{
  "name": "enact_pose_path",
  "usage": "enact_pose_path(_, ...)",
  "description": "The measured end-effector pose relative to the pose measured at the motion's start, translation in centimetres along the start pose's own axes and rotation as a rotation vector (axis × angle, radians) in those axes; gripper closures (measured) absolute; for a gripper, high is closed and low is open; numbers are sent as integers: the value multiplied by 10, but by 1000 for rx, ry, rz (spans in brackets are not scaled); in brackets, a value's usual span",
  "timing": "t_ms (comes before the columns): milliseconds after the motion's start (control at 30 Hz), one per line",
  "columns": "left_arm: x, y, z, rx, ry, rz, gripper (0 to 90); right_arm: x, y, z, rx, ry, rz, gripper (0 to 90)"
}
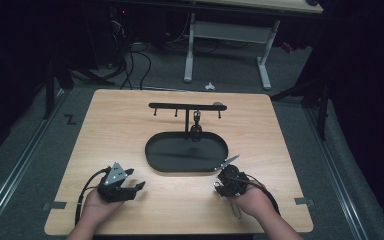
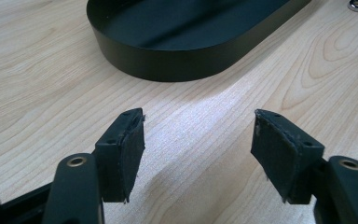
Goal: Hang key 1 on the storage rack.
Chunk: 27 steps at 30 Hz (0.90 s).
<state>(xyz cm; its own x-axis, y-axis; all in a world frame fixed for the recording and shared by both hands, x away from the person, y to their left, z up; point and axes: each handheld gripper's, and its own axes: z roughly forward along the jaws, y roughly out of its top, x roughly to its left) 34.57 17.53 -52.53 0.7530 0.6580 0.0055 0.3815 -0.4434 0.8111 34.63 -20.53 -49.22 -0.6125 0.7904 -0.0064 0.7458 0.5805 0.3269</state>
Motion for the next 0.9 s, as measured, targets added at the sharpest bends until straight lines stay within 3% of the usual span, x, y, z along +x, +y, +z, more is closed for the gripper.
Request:
enact_pose_path(167, 0, 0, 0, 0, 1, 1, 350, -4, 1, 3, 11, -11, 17, 637)
enact_pose_path(200, 0, 0, 0, 0, 0, 0, 350, -3, 0, 1, 25, -6, 11, 698)
enact_pose_path(267, 0, 0, 0, 0, 0, 1, 350, -3, -1, 1, 36, -4, 22, 732)
enact_pose_path(300, 0, 0, 0, 1, -1, 1, 350, -5, -1, 0, 33, 1, -8, 745)
enact_pose_path(433, 0, 0, 0, -2, 0, 2, 350, -5, -2, 0, 30, 1, -10, 750)
enact_pose_path(533, 0, 0, -1, -3, 1, 0, 351, -3, -3, 0, 19, -15, -41, 752)
enact_pose_path(567, 0, 0, 0, -3, 0, 0, 350, 2, -3, 0, 9, -54, -70, 754)
enact_pose_path(633, 0, 0, 0, 1, -3, 0, 350, 5, -3, 1, 3, -85, -99, 755)
enact_pose_path(900, 0, 0, 0, 0, -4, 2, 351, 9, -3, 1, -5, -132, -124, 757)
